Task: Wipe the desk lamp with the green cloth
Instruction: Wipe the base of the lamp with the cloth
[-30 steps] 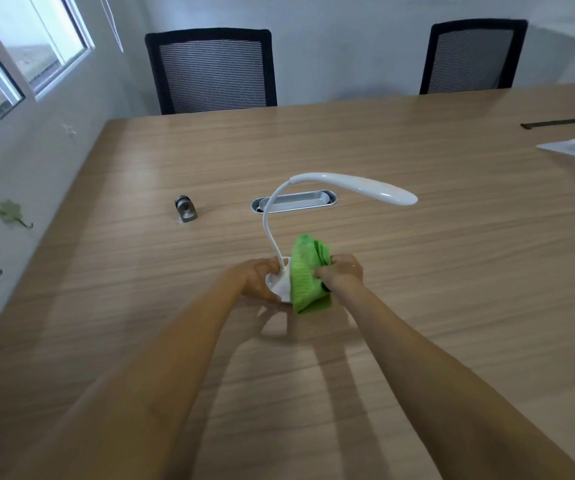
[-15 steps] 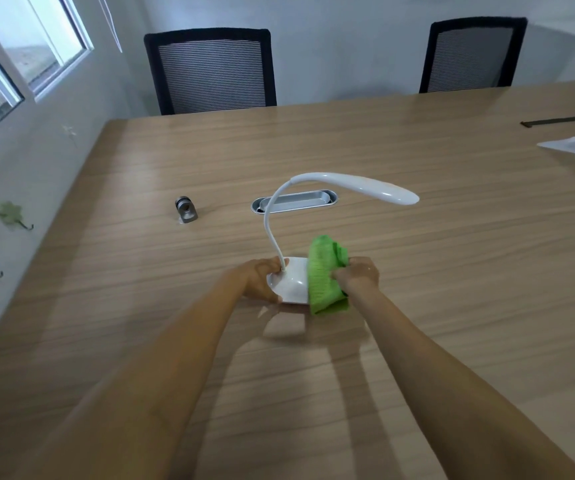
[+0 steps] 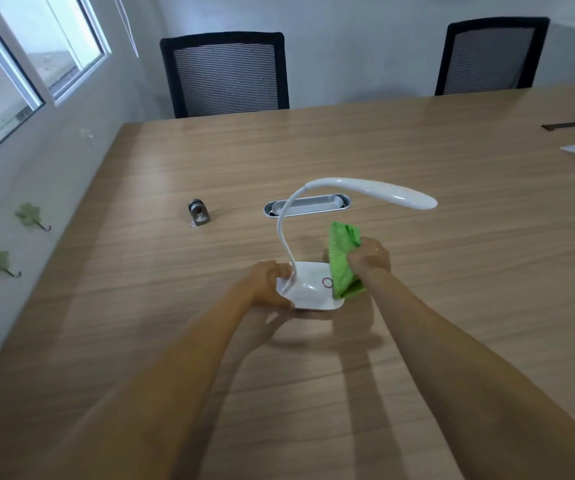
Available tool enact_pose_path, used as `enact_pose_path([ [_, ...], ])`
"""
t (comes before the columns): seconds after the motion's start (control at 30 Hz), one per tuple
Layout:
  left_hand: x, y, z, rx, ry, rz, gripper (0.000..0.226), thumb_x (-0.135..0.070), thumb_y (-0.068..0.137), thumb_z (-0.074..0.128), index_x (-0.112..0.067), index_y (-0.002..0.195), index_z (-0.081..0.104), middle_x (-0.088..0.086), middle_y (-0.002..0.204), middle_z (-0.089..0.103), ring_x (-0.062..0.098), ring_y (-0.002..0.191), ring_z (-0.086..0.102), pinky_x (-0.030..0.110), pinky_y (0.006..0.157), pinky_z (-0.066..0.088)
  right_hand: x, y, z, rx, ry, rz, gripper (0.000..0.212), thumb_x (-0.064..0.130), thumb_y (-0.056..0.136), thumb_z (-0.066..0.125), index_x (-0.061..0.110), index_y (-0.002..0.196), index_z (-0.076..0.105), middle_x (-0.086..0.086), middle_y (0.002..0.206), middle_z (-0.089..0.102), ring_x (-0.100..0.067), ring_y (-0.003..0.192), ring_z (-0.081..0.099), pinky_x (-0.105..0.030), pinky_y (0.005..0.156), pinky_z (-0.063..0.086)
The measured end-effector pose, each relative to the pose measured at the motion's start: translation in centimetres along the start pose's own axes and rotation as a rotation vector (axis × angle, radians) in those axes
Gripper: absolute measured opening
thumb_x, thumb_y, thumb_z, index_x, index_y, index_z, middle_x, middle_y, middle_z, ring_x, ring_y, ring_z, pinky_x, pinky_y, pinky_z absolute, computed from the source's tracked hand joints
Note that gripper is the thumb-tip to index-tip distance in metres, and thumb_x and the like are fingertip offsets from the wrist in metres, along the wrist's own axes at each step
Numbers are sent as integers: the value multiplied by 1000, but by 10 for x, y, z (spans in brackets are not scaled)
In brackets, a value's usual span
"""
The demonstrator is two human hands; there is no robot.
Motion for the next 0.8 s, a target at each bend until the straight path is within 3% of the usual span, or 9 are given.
enact_pose_path([
  [0.1, 4, 3, 2, 9, 2, -6, 77, -32, 64, 84, -17, 133, 53, 4, 138, 53, 22, 129, 47, 35, 111, 36, 30, 1, 14, 62, 30, -91, 35, 8, 84, 45, 7, 116, 60, -18, 126, 61, -35, 118, 55, -34, 96, 44],
  [0.23, 5, 3, 4, 27, -12, -6, 78, -32, 64, 83, -15, 134, 53, 6, 138, 54, 24, 128, 49, 38, 110, 38, 40, -5, 50, 208, -72, -173, 28, 10, 82, 51, 6, 104, 67, -19, 116, 67, -34, 110, 60, -31, 88, 48],
  [0.5, 8, -3, 7, 67, -81, -79, 78, -31, 67, 81, -21, 137, 48, 1, 144, 47, 21, 132, 44, 34, 110, 36, 2, -8, -14, -79, -55, -141, 26, 12, 87, 47, 5, 104, 65, -21, 113, 67, -38, 108, 60, -35, 86, 47],
  [0.63, 1, -16, -11, -85, -493, -194, 78, -16, 70, 73, -16, 141, 40, 7, 146, 45, 21, 129, 46, 27, 100, 38, -2, -32, 24, 96, -62, -190, 28, 21, 88, 52, 10, 109, 67, -18, 117, 67, -34, 112, 60, -31, 88, 47],
  [0.7, -11, -24, -36, -185, -776, -151, 57, -10, 84, 61, -20, 138, 45, 2, 142, 50, 16, 121, 49, 31, 103, 38, -13, -40, 24, 83, -36, -175, 28, 19, 87, 53, 10, 109, 67, -18, 117, 68, -34, 112, 60, -31, 87, 47],
  [0.8, -29, -37, -63, -165, -1116, -115, 33, -28, 93, 50, -33, 125, 58, -12, 131, 56, 8, 120, 48, 34, 102, 34, -16, -49, 11, 7, 26, -158, 27, 16, 86, 51, 12, 108, 67, -18, 114, 69, -35, 109, 61, -32, 85, 48],
])
Point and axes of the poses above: each hand's wrist, its own y-axis towards the middle knuckle, its own z-axis out of the palm, x = y × z, the point moved 10 cm from there along y, towards the middle knuckle
